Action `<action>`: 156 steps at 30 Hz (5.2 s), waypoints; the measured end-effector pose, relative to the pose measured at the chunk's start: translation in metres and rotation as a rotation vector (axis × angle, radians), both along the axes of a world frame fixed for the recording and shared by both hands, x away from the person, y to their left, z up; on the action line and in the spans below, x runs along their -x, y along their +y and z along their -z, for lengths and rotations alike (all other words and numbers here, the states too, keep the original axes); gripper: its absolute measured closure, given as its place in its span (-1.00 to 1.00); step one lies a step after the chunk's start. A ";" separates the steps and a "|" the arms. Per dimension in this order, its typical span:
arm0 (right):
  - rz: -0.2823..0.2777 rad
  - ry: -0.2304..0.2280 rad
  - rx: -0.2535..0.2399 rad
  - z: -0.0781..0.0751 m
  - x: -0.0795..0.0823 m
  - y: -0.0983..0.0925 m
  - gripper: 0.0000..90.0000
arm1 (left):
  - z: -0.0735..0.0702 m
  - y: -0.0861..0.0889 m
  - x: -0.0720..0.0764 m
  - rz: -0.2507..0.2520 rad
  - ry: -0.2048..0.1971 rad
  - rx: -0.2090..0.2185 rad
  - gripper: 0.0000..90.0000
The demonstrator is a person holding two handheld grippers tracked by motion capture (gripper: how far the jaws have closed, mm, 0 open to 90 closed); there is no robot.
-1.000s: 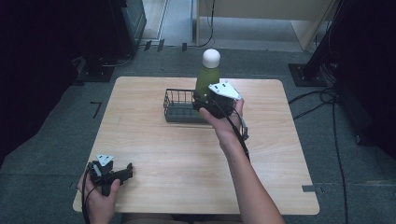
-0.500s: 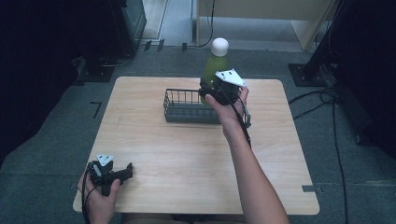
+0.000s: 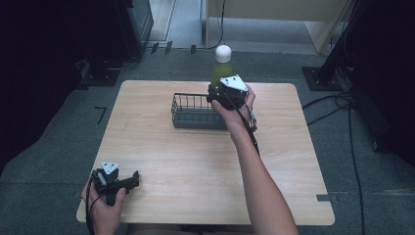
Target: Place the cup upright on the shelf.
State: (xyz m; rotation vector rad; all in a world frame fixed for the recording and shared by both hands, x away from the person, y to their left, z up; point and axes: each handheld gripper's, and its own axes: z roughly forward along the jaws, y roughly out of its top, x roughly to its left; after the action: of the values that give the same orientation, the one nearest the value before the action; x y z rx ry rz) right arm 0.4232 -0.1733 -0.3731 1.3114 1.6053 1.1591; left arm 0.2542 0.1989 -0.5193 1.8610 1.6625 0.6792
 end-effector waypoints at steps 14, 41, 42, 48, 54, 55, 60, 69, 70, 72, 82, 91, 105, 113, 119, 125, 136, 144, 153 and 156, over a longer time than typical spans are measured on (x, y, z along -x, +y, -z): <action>-0.001 0.067 0.009 0.024 -0.009 0.001 -0.55 | 0.000 0.000 0.000 0.000 0.000 0.000 -1.00; -0.027 0.097 -0.017 0.034 -0.010 -0.008 -0.60 | 0.000 0.000 0.000 0.000 -0.001 0.000 -1.00; -0.029 0.106 -0.022 0.034 -0.009 -0.009 -0.66 | 0.000 0.000 0.000 0.000 -0.001 0.000 -1.00; -0.047 0.163 -0.063 0.031 -0.004 -0.016 -0.86 | 0.000 0.000 0.000 0.000 0.000 0.000 -1.00; -0.078 0.177 -0.062 0.031 0.007 -0.026 -0.91 | 0.000 0.000 0.000 0.000 0.000 0.000 -1.00; -0.085 0.175 -0.066 0.031 0.010 -0.028 -0.91 | 0.000 0.000 0.000 0.000 0.000 0.000 -1.00; -0.102 0.169 -0.060 0.031 0.023 -0.041 -0.93 | 0.000 0.000 0.000 0.000 0.000 -0.001 -1.00; -0.091 0.170 -0.055 0.038 0.047 -0.071 -0.93 | 0.000 0.000 0.000 0.000 0.000 0.000 -1.00; -0.089 0.172 -0.058 0.040 0.050 -0.075 -0.93 | 0.000 0.000 0.000 0.000 0.000 0.000 -1.00; -0.086 0.174 -0.058 0.042 0.056 -0.082 -0.93 | 0.000 0.000 0.000 0.000 -0.001 0.000 -1.00; -0.053 0.203 -0.048 0.059 0.086 -0.120 -0.93 | 0.000 0.000 0.000 0.000 -0.001 0.000 -1.00; 0.000 0.219 -0.048 0.072 0.109 -0.152 -0.93 | 0.000 0.000 0.000 -0.001 -0.001 0.000 -1.00; 0.074 0.254 -0.057 0.096 0.144 -0.191 -0.93 | 0.000 0.000 0.000 0.000 -0.001 -0.001 -1.00; 0.116 0.284 -0.066 0.114 0.164 -0.211 -0.93 | 0.000 0.000 0.000 0.001 0.000 0.000 -1.00; 0.141 0.309 -0.064 0.127 0.179 -0.222 -0.93 | 0.000 0.000 0.000 0.001 0.000 0.000 -1.00; 0.165 0.327 -0.062 0.136 0.193 -0.233 -0.93 | 0.000 0.000 0.000 0.001 0.000 -0.001 -1.00; 0.201 0.367 -0.026 0.146 0.214 -0.246 -0.93 | 0.000 0.000 0.000 0.000 0.000 -0.001 -1.00; 0.229 0.408 -0.011 0.154 0.226 -0.254 -0.93 | 0.000 0.000 0.000 0.001 0.000 -0.001 -1.00; 0.208 0.449 0.009 0.155 0.231 -0.253 -0.94 | 0.000 0.000 0.000 0.001 -0.001 -0.001 -1.00; 0.201 0.448 0.011 0.155 0.231 -0.253 -0.94 | 0.000 0.000 0.000 0.000 -0.001 -0.001 -1.00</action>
State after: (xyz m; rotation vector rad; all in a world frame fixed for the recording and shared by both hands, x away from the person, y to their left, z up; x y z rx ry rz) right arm 0.1921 -0.4260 -0.5286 1.7708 1.7299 0.7665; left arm 0.2541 0.1989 -0.5194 1.8608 1.6620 0.6809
